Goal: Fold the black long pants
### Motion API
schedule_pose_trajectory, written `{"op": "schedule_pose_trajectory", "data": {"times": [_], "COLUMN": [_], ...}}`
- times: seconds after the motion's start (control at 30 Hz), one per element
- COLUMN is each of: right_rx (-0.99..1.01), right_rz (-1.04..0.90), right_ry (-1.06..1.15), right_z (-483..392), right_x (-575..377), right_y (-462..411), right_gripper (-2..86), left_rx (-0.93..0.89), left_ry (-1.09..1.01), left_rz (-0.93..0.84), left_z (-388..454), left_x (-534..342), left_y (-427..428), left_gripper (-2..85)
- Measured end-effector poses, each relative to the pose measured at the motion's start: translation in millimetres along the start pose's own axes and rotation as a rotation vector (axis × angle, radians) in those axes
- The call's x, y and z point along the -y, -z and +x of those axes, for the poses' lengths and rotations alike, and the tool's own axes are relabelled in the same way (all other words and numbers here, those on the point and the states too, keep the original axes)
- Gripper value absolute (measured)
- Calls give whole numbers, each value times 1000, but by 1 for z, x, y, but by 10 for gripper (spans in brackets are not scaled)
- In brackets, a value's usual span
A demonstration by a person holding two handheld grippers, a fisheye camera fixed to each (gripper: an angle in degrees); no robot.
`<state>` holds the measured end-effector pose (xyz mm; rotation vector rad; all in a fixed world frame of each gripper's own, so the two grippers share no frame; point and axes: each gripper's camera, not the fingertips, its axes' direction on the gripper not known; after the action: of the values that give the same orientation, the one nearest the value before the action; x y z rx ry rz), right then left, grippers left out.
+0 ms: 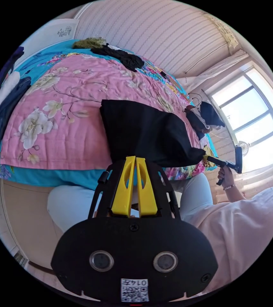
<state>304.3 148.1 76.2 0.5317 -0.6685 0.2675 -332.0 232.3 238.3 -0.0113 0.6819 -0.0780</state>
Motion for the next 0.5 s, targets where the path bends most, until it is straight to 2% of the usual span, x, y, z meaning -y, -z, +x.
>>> {"op": "schedule_pose_trajectory", "data": {"times": [0.13, 0.23, 0.3, 0.37, 0.43, 0.5], "right_rx": [4, 147, 215, 162, 155, 172], "right_rz": [109, 90, 22, -84, -185, -284], "right_ry": [177, 282, 335, 354, 366, 362], "right_z": [-60, -106, -142, -165, -181, -193], "right_x": [43, 81, 108, 126, 138, 143], "right_y": [-21, -61, -106, -149, -189, -236], "right_gripper": [24, 74, 123, 153, 171, 179], "left_rx": [56, 110, 84, 16, -13, 13], "left_ry": [-4, 10, 51, 91, 120, 74], "left_rz": [62, 83, 40, -29, -46, 8], "left_z": [-22, -37, -50, -59, -60, -50], "left_x": [5, 14, 24, 28, 27, 22], "left_y": [30, 26, 5, -15, -22, -8], "left_gripper": [-5, 22, 64, 72, 70, 35]}}
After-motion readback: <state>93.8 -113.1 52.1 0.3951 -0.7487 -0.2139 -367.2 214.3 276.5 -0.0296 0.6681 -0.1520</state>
